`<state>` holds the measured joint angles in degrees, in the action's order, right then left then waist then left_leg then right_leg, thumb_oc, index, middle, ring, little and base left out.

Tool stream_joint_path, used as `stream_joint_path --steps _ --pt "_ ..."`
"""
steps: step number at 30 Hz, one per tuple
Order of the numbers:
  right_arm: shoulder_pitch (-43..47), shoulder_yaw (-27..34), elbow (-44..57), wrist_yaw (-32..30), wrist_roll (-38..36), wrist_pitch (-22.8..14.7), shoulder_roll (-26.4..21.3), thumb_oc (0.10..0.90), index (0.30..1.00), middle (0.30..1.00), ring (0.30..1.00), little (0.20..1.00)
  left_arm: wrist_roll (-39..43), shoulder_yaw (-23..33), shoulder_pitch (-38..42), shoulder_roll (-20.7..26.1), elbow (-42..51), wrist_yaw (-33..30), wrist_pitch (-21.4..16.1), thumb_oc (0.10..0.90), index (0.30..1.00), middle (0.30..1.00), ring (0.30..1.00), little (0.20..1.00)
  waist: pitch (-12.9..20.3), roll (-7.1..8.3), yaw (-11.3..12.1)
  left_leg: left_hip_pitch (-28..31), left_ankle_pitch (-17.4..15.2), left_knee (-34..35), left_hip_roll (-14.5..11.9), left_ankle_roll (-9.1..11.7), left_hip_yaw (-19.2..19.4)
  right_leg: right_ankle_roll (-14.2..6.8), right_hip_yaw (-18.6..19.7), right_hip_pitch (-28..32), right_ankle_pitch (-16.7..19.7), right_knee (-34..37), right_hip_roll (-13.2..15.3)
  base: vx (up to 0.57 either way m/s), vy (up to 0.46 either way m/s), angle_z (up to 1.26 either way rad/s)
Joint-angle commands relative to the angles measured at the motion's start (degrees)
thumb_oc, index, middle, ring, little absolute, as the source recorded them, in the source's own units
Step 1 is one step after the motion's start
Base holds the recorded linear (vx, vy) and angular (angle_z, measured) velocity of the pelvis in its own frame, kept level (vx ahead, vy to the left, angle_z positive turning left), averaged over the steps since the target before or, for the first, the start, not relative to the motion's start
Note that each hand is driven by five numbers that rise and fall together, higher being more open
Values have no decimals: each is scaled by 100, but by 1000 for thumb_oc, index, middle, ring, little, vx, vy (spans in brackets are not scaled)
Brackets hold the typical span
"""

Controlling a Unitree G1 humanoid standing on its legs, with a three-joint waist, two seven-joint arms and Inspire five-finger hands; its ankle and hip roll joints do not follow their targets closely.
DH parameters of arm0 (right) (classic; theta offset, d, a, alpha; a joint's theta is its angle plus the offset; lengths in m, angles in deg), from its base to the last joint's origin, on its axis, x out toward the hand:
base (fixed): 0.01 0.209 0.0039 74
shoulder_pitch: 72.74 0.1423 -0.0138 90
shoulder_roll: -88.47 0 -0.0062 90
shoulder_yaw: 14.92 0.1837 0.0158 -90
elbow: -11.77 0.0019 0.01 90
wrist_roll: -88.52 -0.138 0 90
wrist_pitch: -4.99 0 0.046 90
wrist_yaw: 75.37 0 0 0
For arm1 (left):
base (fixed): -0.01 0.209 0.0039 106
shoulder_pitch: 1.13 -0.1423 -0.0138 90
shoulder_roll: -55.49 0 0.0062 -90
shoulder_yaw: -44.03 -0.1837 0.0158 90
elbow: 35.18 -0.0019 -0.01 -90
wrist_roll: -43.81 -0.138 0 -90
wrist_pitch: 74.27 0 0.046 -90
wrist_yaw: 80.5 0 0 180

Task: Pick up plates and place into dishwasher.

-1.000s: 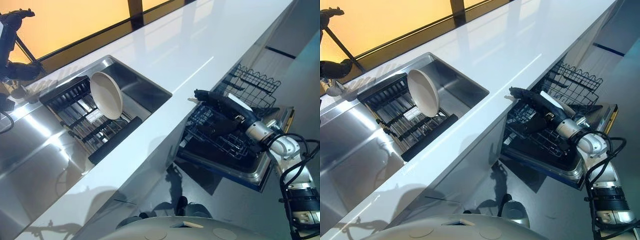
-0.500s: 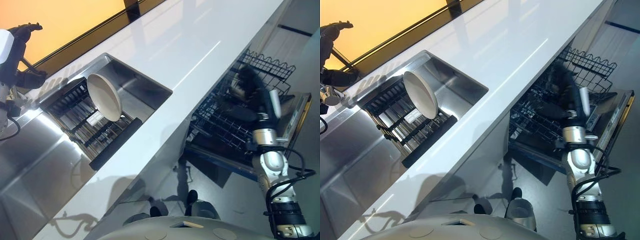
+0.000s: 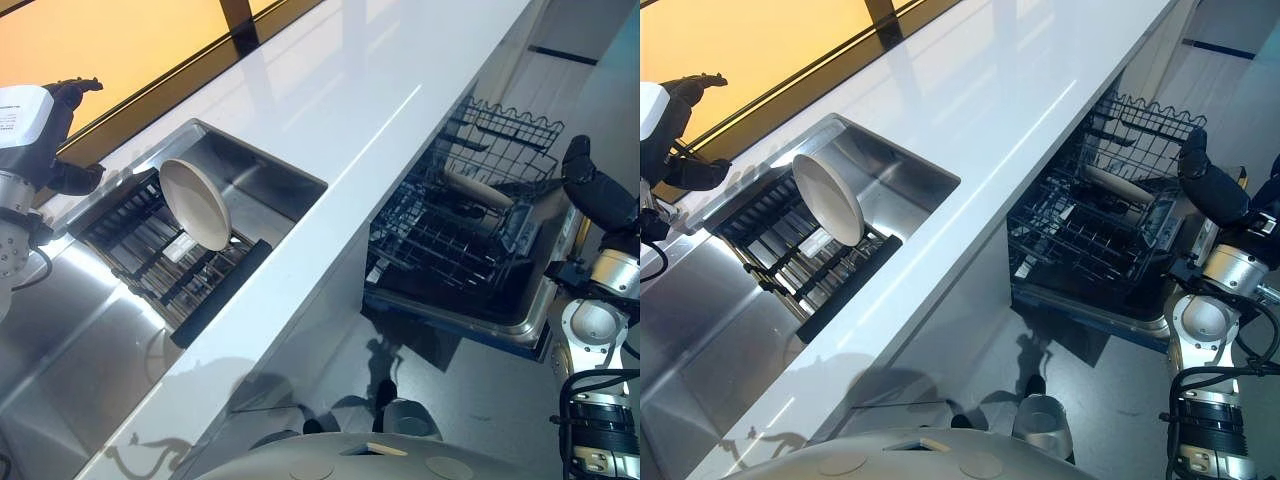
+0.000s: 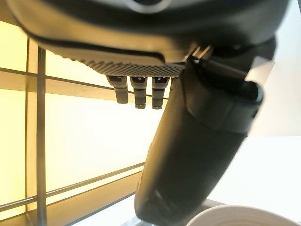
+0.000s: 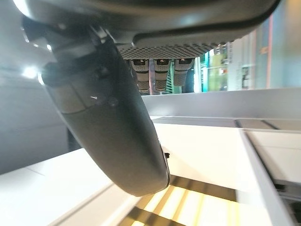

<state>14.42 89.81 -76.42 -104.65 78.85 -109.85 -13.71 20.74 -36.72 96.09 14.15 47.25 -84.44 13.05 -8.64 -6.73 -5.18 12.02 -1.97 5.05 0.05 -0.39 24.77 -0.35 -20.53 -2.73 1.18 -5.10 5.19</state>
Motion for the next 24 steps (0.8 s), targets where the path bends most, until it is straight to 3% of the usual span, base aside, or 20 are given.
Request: stream_joint_path --steps 1,6,13,18,24 --pt "154 -127 279 439 -166 -204 3 800 900 900 900 900 -282 196 791 880 -18 -111 61 800 900 900 900 900 348 149 -116 -347 -549 -371 382 -266 7 -1097 -40 66 -276 -511 425 29 -10 -3" --pt "-17 -483 136 770 -333 -220 137 800 900 900 900 900 -574 -254 1071 997 -139 117 34 800 900 900 900 900 305 129 -235 -354 -558 -420 357 -267 80 -1093 25 15 -284 -546 404 39 -11 -3" --pt "-88 -820 127 679 -236 -309 144 800 900 900 900 900 -513 -978 1665 1071 -437 205 70 800 900 900 900 900 261 108 -371 -359 -569 -480 324 -268 184 -1065 103 -13 -305 -528 352 51 -9 -8" --pt "-134 -841 150 587 -213 -319 63 800 900 900 900 900 -538 -1382 1981 1008 -602 261 92 800 900 900 900 900 245 122 -470 -360 -604 -549 289 -265 276 -1035 149 -31 -335 -493 308 77 -3 -13" --pt "-181 -765 179 637 -231 -280 -40 800 900 900 900 900 -1124 -1718 2105 839 -790 758 191 800 900 900 900 900 213 144 -573 -388 -656 -660 240 -281 353 -981 205 -40 -417 -476 253 79 4 -11"
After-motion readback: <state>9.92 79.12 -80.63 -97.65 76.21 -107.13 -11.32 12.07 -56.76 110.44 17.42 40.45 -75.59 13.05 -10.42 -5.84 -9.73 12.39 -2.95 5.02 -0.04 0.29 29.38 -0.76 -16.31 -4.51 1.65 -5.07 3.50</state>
